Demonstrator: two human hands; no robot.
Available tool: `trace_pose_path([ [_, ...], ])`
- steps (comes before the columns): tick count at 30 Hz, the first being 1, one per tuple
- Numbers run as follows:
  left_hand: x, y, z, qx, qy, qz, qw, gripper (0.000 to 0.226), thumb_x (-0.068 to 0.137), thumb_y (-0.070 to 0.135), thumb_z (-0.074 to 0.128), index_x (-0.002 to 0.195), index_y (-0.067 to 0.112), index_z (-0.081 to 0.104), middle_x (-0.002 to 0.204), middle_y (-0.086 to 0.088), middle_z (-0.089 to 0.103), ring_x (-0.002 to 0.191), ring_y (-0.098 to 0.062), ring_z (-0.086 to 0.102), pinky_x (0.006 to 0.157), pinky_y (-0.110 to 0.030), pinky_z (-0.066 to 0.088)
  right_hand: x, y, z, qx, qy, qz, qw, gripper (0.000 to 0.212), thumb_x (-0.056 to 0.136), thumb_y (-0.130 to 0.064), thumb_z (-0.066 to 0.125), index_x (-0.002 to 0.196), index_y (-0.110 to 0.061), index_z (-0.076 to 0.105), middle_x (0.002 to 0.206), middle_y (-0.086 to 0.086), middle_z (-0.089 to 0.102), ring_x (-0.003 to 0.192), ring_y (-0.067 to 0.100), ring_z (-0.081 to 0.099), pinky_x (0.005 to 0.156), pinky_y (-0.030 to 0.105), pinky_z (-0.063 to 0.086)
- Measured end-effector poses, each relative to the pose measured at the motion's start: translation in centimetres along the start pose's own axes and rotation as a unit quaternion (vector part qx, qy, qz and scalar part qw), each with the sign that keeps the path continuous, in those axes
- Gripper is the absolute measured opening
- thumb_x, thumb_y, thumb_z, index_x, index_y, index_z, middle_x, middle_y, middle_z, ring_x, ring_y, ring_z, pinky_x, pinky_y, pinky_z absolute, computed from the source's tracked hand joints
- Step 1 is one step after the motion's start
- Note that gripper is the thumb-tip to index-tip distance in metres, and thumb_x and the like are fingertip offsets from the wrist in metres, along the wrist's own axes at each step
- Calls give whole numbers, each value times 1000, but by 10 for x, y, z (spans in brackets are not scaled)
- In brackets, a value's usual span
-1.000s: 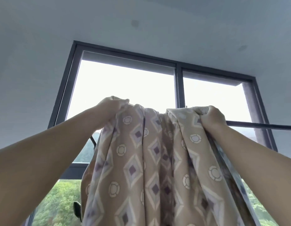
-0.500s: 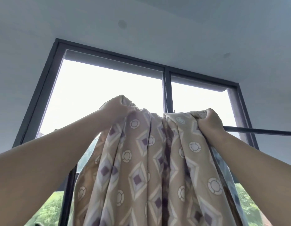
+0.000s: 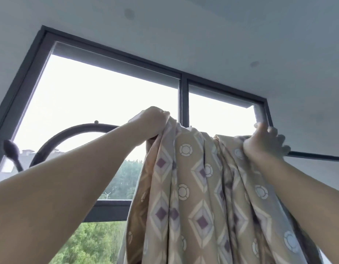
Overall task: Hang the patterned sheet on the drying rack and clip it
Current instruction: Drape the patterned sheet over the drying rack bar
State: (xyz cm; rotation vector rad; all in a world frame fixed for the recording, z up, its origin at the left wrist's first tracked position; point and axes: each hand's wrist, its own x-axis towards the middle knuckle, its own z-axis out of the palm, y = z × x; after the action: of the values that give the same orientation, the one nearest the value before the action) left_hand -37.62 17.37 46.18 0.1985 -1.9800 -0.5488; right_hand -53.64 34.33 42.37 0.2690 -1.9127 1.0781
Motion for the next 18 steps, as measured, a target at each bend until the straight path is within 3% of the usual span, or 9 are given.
trace_pose_path([
  [3,-3,-1,-9,-36,-9,-7,999,33,98,22,41,72,5,51,72,-7,49,67,-18,48,72,-31,43,-20,-40,4,66,34,-191,979,34,93,-15,39,124,-20,51,121,1,56,121,23,45,105,43,24],
  [5,-4,0,-17,-27,-16,-2,1000,26,97,22,44,86,4,59,81,-8,54,73,-18,52,75,-27,47,-34,-71,8,143,-68,-251,955,28,96,-20,35,110,-22,60,101,-6,60,105,18,53,101,38,29],
  [8,-1,-1,-29,47,-2,7,999,27,95,24,49,69,19,50,71,5,48,62,-6,46,58,-16,39,-46,-97,18,229,-192,-236,925,28,97,-26,35,101,-24,63,103,-4,64,102,18,56,94,37,42],
  [11,-5,-5,-46,92,36,-7,995,25,92,23,54,69,13,54,70,1,51,68,-16,52,53,-21,41,-50,-99,23,224,-204,-230,925,32,98,-30,33,103,-20,62,105,1,65,102,21,55,93,37,41],
  [14,-13,-11,-69,104,90,-25,990,21,90,21,58,74,9,63,78,-5,61,67,-18,55,42,-21,44,-48,-98,25,193,-196,-233,933,29,98,-29,32,79,-24,53,87,-1,60,95,23,53,90,36,39],
  [16,-15,-19,-88,163,130,-32,977,21,90,20,56,72,11,63,82,-7,64,69,-20,56,51,-24,43,-49,-98,23,167,-192,-223,941,34,98,-27,31,65,-27,38,73,-8,48,91,22,47,90,38,35],
  [18,-17,-29,-109,180,169,-59,967,26,91,19,53,67,11,58,77,-7,61,66,-19,54,54,-25,40,-50,-99,18,133,-184,-214,950,34,98,-27,29,65,-26,36,76,-6,48,96,25,46,97,43,32],
])
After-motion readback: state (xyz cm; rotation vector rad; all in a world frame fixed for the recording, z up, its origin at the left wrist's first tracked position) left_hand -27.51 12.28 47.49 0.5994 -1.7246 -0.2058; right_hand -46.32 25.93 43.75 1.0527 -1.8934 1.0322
